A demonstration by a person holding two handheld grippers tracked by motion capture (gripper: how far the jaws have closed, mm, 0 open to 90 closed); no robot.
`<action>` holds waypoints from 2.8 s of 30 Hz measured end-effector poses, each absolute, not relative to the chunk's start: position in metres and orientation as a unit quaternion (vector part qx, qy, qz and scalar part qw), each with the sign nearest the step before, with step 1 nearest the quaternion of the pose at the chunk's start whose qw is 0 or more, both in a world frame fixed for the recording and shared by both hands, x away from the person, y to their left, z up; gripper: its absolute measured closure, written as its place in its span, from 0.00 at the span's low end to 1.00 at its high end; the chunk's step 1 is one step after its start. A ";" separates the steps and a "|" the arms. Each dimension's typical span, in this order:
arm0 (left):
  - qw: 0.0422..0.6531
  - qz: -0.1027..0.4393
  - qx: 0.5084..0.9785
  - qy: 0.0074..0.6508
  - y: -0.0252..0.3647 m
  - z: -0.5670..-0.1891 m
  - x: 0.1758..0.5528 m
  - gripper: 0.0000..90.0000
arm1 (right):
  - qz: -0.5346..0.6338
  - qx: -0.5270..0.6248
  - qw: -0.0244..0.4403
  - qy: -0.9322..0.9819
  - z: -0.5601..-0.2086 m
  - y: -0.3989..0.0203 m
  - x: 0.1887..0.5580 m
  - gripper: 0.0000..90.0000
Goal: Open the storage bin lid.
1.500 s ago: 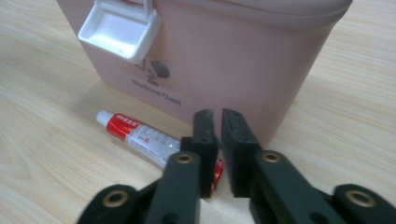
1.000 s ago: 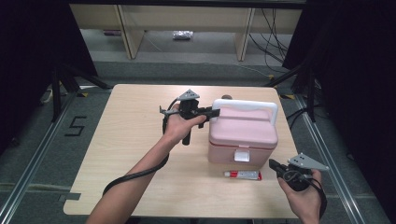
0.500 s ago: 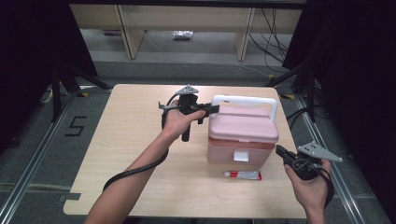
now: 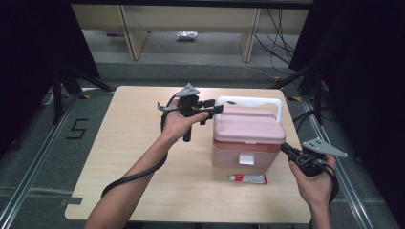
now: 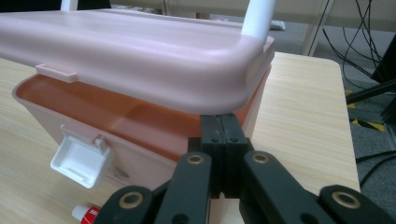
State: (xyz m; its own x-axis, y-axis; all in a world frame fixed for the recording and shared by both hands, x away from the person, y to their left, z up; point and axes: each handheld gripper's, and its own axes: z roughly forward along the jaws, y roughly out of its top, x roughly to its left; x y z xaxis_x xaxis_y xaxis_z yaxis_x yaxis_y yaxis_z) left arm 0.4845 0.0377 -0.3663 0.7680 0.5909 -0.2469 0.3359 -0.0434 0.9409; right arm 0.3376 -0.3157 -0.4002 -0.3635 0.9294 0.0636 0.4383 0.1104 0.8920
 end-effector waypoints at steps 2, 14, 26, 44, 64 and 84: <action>0.618 0.129 0.709 0.313 0.046 -0.359 0.476 0.51 | 0.448 0.482 0.282 0.698 -0.400 -0.318 0.340 1.00; 0.650 0.104 0.723 0.210 0.062 -0.372 0.410 0.88 | 0.452 0.470 0.316 0.689 -0.391 -0.317 0.346 1.00; 0.642 0.077 0.747 0.157 0.029 -0.411 0.385 0.98 | 0.451 0.488 0.312 0.680 -0.382 -0.313 0.349 1.00; 0.623 0.059 0.773 0.107 -0.020 -0.438 0.389 0.99 | 0.440 0.480 0.309 0.693 -0.378 -0.311 0.354 1.00; 0.589 0.091 0.797 0.094 -0.037 -0.459 0.392 0.99 | 0.440 0.473 0.313 0.696 -0.373 -0.309 0.357 1.00; 0.589 0.097 0.797 0.091 -0.042 -0.464 0.390 1.00 | 0.451 0.480 0.310 0.686 -0.369 -0.306 0.361 1.00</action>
State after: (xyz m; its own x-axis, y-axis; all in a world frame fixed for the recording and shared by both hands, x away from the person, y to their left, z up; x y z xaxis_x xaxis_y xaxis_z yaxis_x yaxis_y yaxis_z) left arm 0.3905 -0.0421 -0.4636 0.9648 0.2588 0.0475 0.0303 -0.2886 0.9570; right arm 0.3612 -0.3055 -0.3686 -0.3478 0.9375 0.0079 0.3780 0.1325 0.9163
